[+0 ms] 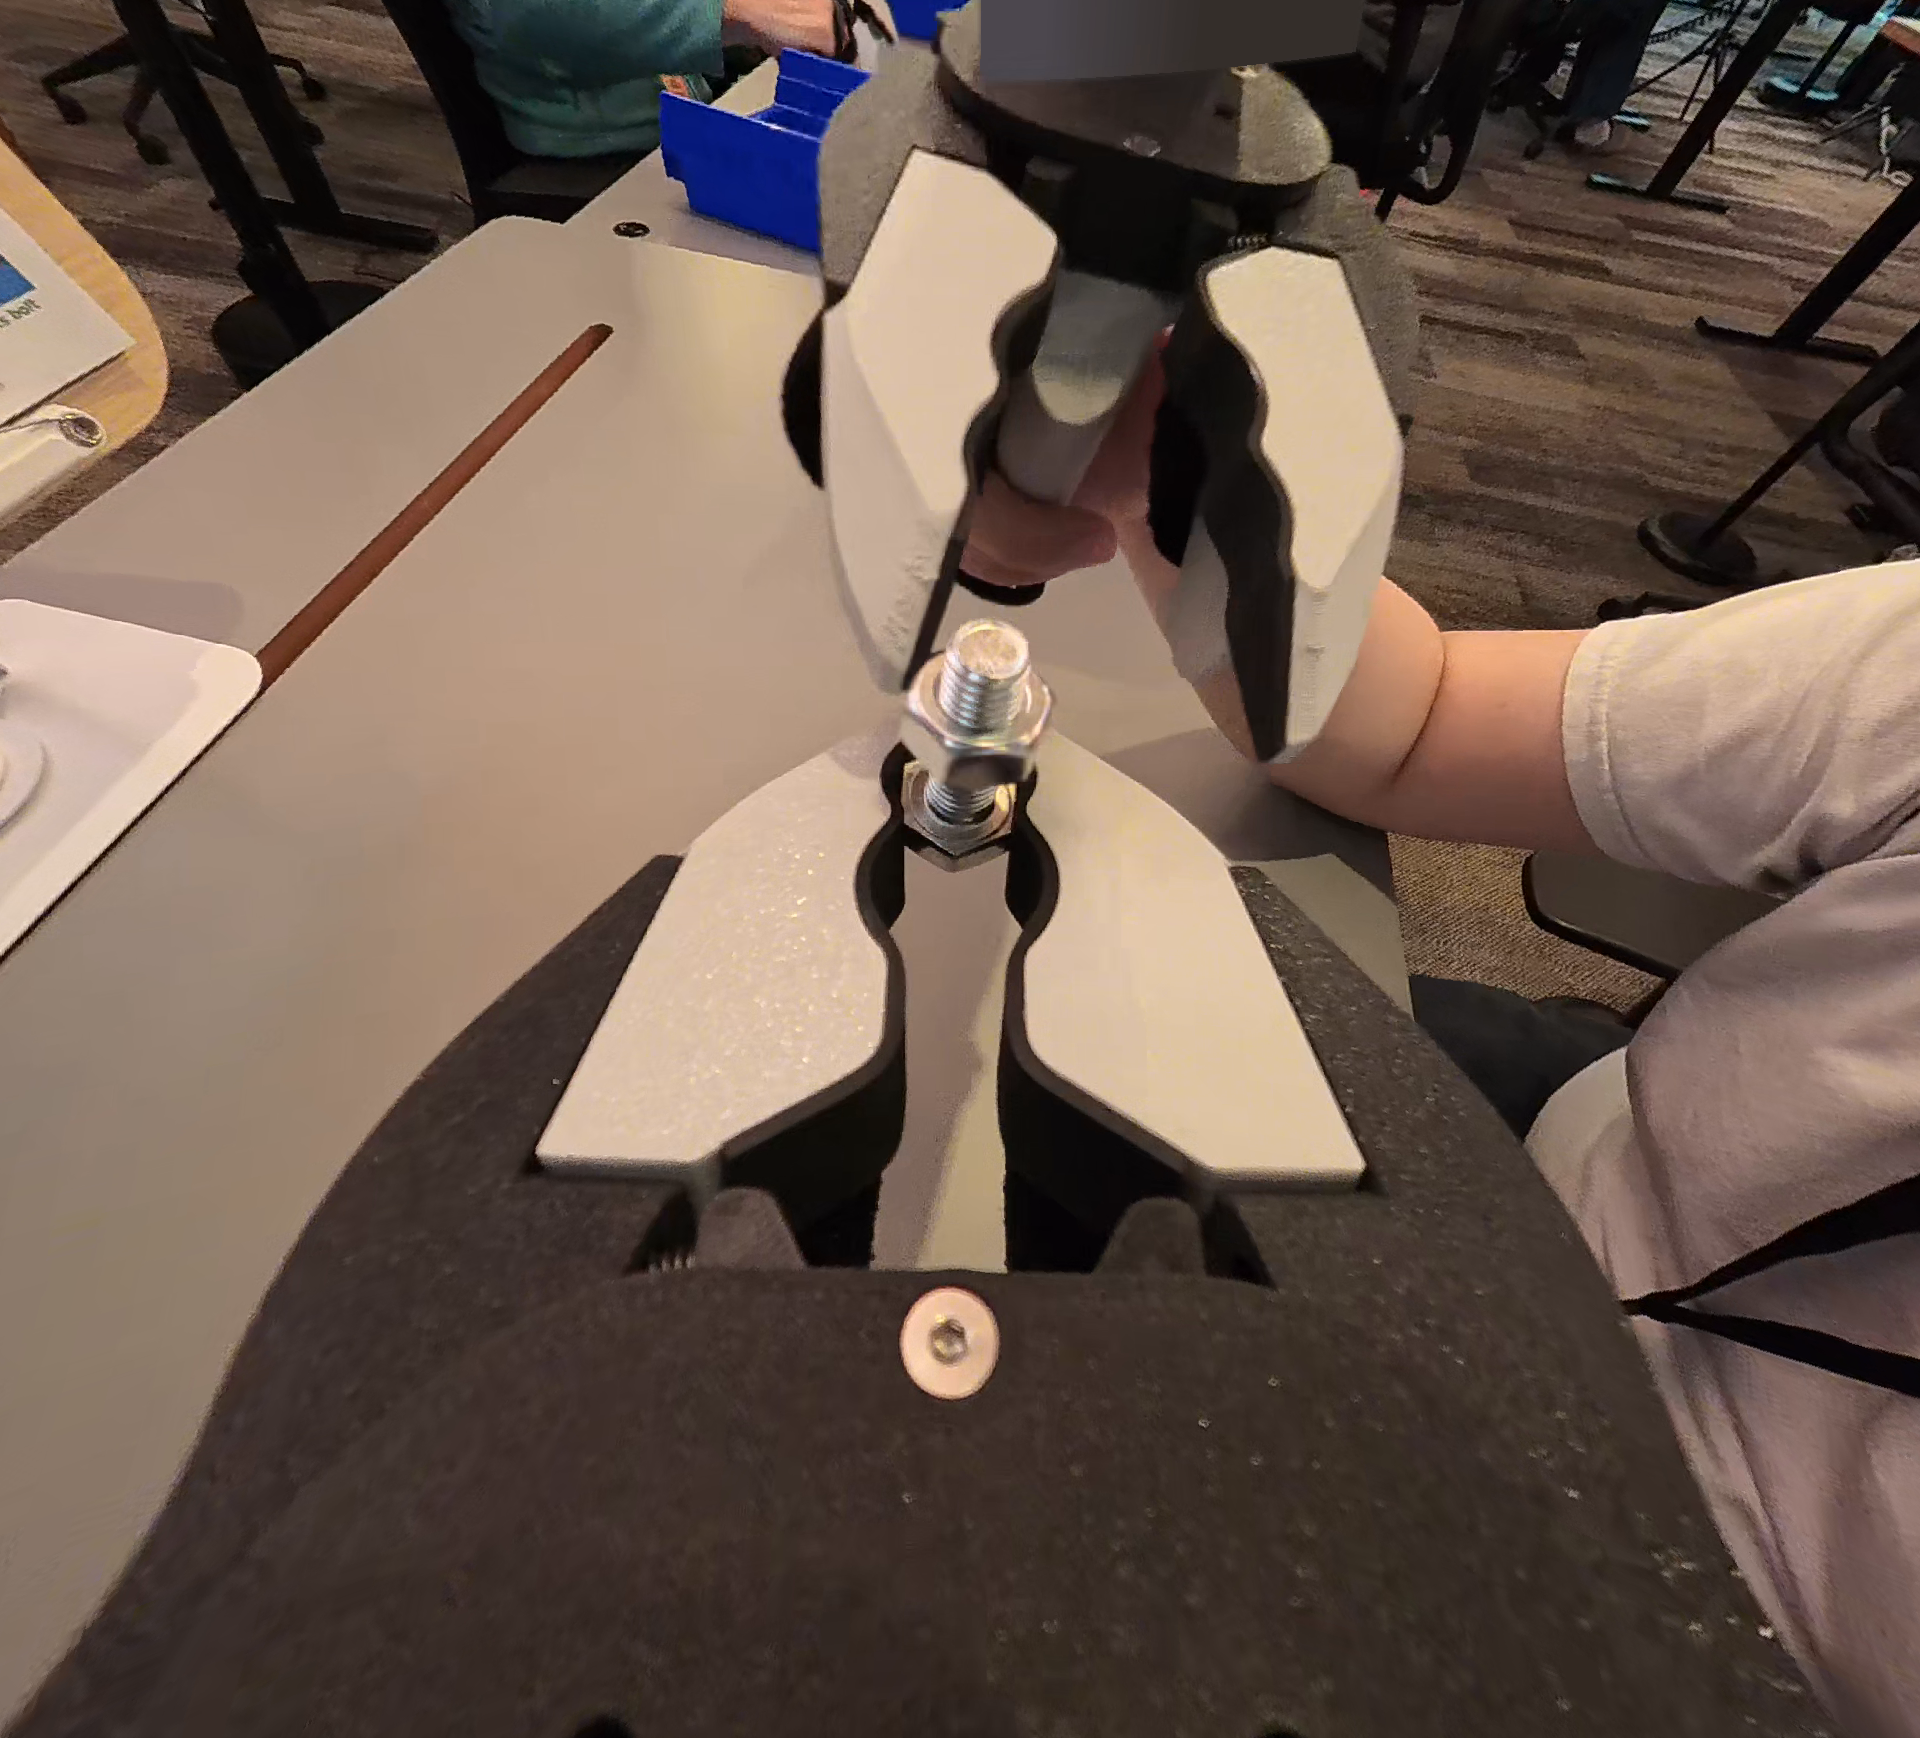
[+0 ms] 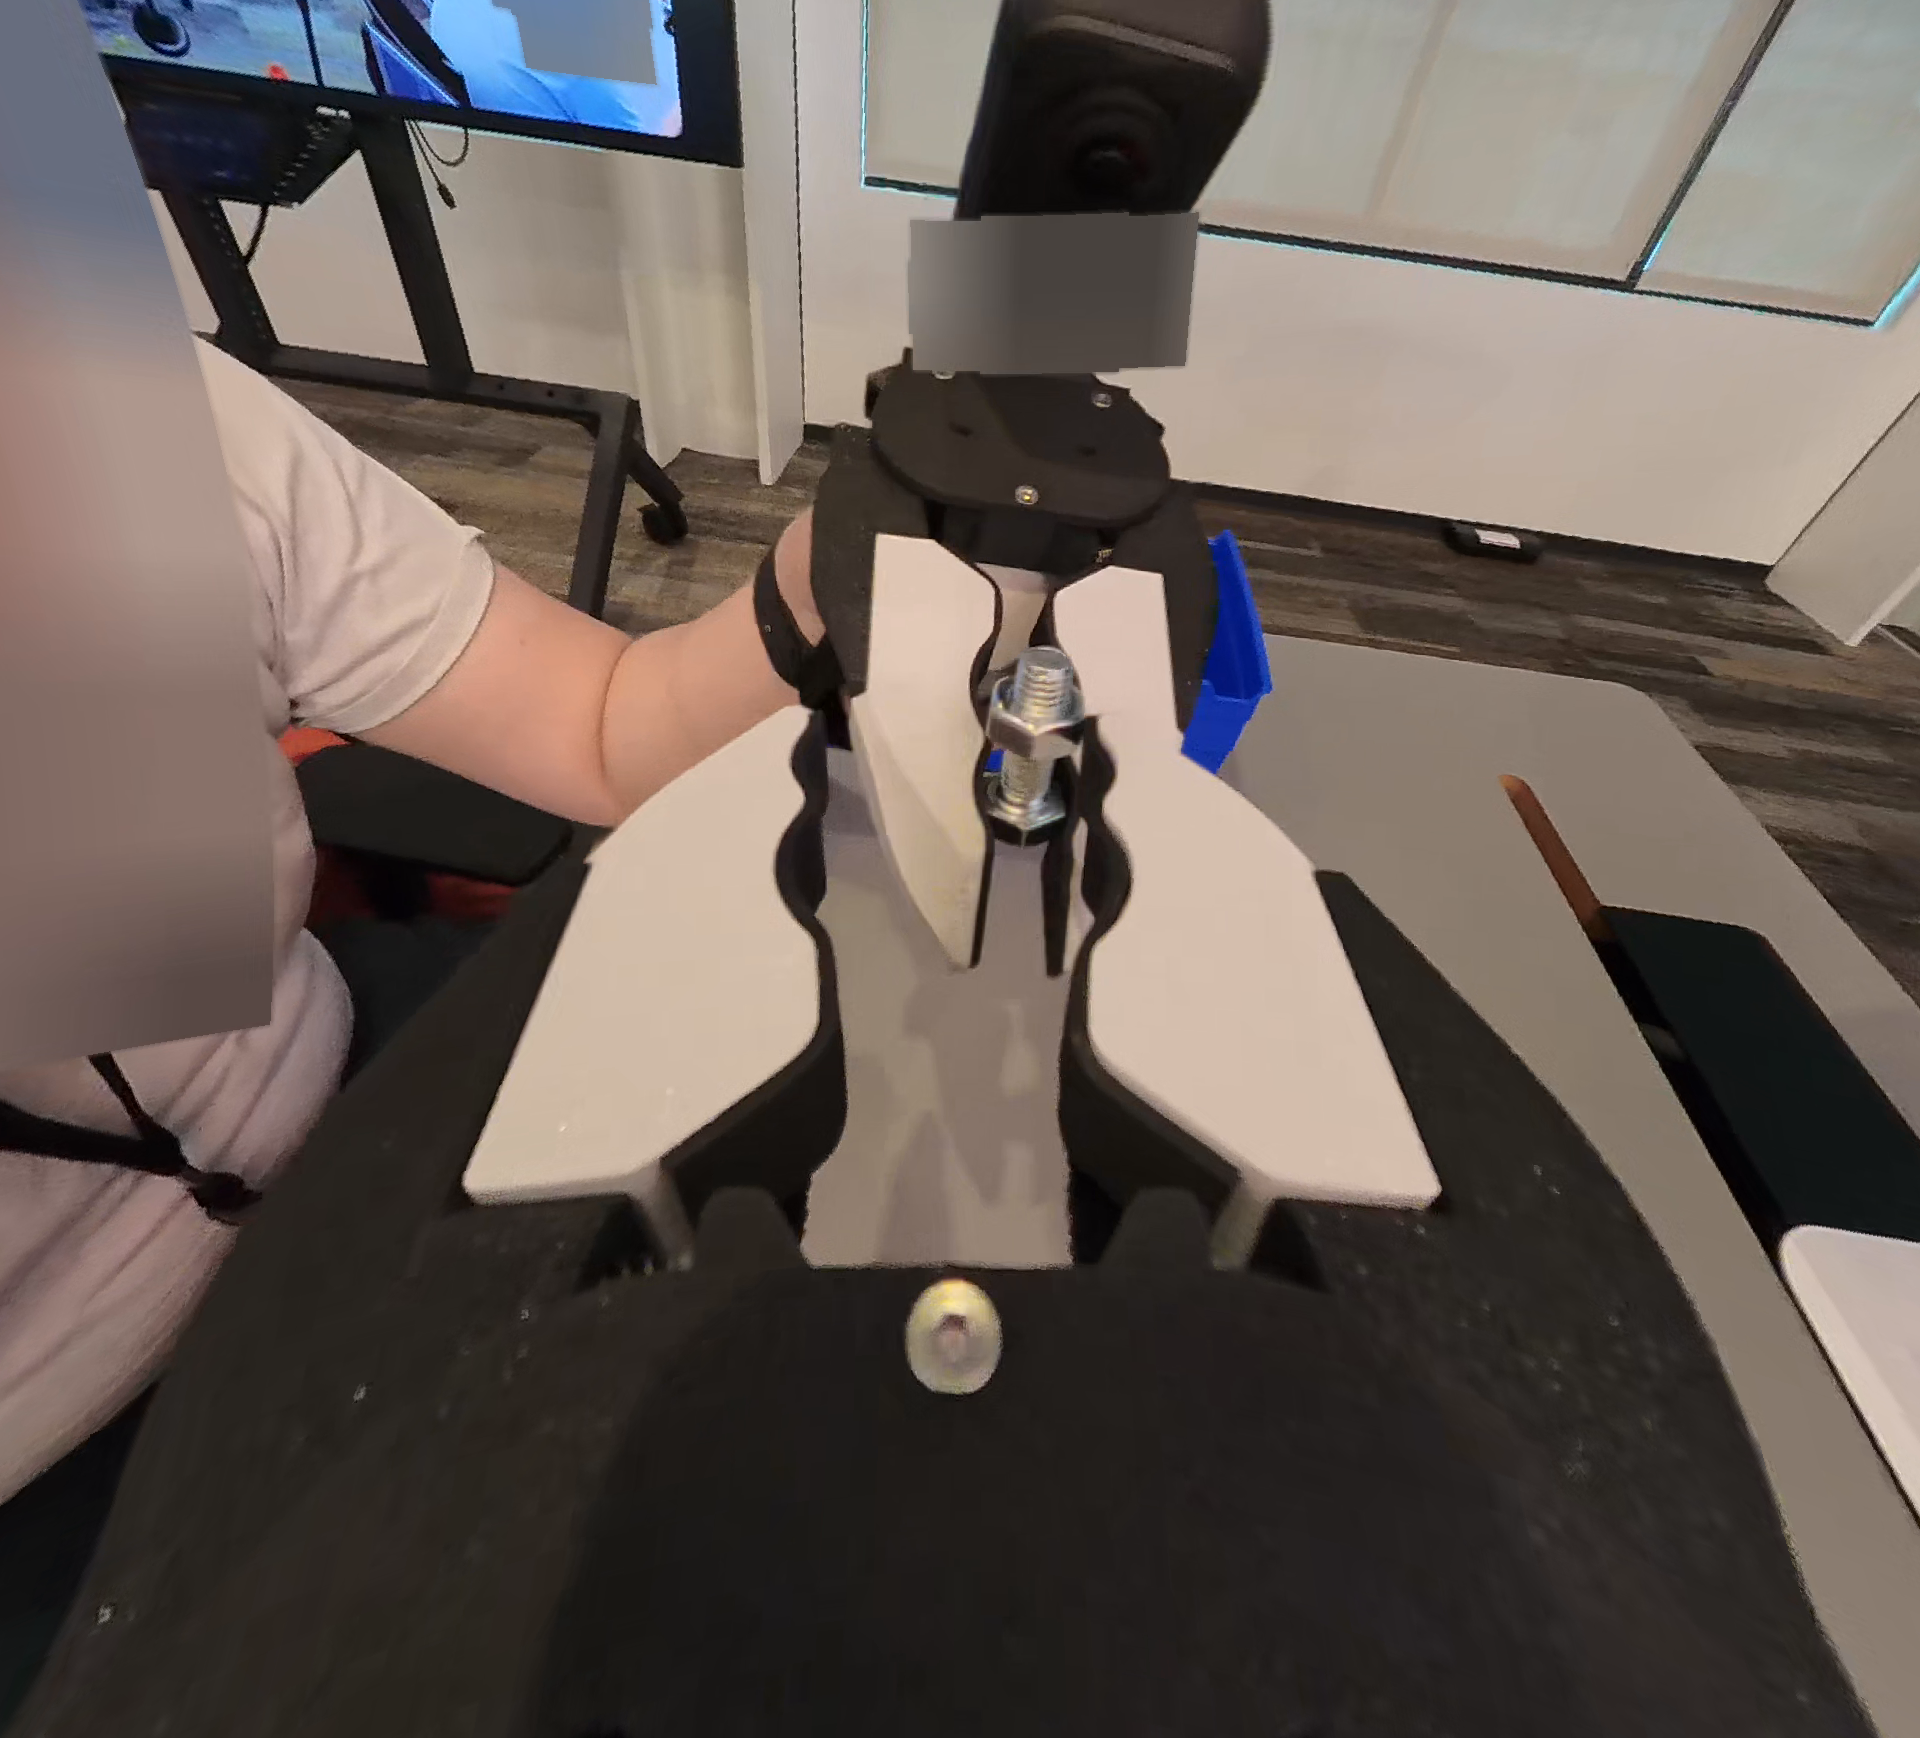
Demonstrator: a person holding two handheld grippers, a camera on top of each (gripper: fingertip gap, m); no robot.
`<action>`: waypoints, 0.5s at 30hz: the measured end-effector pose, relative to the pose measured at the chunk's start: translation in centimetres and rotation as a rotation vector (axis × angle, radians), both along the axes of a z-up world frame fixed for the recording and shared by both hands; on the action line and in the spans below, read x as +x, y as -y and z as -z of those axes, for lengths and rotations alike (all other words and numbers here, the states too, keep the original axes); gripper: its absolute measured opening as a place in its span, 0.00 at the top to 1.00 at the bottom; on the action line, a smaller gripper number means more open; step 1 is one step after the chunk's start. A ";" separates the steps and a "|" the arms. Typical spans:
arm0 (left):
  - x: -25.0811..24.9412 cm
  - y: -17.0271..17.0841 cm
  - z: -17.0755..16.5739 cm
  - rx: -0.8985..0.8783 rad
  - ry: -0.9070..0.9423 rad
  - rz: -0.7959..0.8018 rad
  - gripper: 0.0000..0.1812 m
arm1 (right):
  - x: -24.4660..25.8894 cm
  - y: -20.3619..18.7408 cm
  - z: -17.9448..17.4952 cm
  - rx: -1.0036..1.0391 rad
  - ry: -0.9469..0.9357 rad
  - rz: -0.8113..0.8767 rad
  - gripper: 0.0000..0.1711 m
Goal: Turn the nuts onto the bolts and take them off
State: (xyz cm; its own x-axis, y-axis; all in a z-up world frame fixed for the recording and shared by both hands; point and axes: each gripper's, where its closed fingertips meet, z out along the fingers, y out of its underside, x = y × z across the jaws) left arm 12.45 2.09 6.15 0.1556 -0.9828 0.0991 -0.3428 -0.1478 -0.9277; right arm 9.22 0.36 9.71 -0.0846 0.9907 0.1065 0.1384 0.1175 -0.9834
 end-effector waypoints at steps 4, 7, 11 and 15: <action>-0.3 -0.4 -0.3 -0.010 0.018 -0.016 0.92 | 1.0 0.9 -0.8 -0.014 -0.027 -0.053 0.88; -0.1 -0.1 -0.1 -0.009 0.012 0.000 0.92 | 0.5 -0.9 -0.5 -0.004 -0.034 0.046 0.79; 0.1 0.0 0.1 0.006 -0.009 -0.002 0.92 | -0.4 -0.3 0.1 -0.020 -0.014 -0.004 0.74; -0.3 -0.3 -0.1 0.002 0.003 -0.013 0.92 | 0.4 0.4 -0.1 0.001 0.001 -0.026 0.78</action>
